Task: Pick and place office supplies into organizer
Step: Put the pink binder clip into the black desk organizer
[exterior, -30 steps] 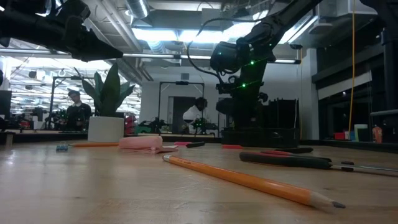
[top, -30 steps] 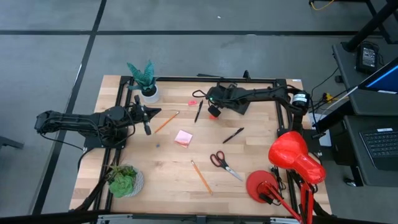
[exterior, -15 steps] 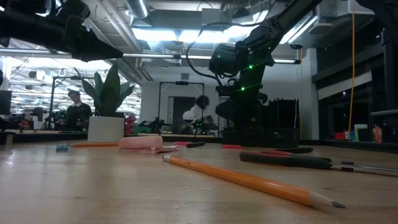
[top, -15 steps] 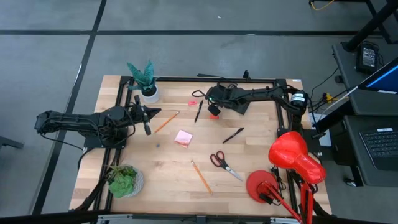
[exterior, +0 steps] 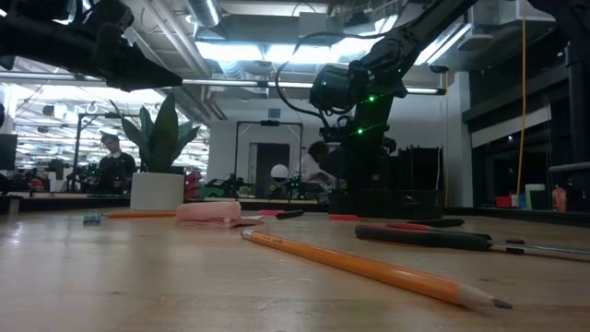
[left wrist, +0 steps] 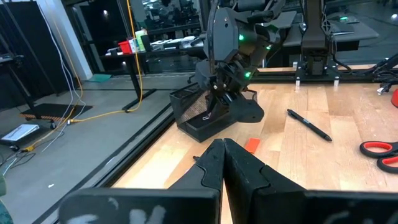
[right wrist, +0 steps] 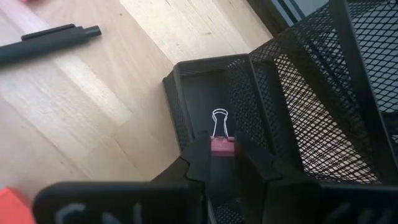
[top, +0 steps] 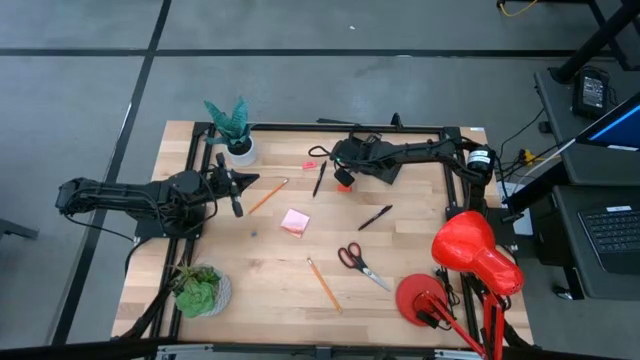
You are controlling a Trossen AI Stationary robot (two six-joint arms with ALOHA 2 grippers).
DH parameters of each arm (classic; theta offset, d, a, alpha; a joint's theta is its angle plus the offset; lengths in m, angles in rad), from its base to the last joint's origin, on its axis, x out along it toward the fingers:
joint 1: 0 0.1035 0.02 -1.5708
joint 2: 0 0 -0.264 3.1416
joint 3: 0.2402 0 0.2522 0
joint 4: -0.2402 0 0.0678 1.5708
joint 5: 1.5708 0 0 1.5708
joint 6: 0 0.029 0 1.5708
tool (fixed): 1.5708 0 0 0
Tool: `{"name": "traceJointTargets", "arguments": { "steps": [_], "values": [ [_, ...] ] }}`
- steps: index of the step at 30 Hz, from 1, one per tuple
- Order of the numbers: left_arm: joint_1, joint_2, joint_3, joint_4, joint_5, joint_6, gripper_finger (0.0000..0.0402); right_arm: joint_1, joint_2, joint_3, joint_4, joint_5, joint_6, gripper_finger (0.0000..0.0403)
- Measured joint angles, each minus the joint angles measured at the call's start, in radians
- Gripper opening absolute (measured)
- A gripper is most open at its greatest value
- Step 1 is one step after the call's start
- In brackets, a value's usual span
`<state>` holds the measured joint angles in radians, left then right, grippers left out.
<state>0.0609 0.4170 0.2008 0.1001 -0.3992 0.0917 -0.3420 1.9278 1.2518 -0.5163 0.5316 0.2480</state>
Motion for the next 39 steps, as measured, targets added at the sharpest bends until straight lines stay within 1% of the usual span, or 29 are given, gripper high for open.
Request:
{"name": "traceJointTargets", "arguments": {
  "steps": [8,11,20,25,39],
  "values": [
    [0.0,0.0,0.0,0.0,0.0,0.0,0.0004,0.0,0.0,0.0,-0.001,0.002,-0.016,0.011],
    [0.0,0.0,0.0,0.0,0.0,0.0,0.0004,0.0,0.0,0.0,-0.001,0.002,-0.01,0.0121],
    [0.0,0.0,0.0,0.0,0.0,-0.003,0.0004,0.0,0.0,0.0,-0.001,0.002,-0.019,0.0124],
    [0.0,0.0,0.0,0.0,0.0,-0.003,0.0004,0.0,0.0,0.0,-0.002,0.002,-0.051,0.0124],
    [0.0,0.0,0.0,0.0,0.0,-0.019,0.0004,0.0,0.0,0.001,-0.029,-0.002,-0.037,0.0124]
  ]
}}
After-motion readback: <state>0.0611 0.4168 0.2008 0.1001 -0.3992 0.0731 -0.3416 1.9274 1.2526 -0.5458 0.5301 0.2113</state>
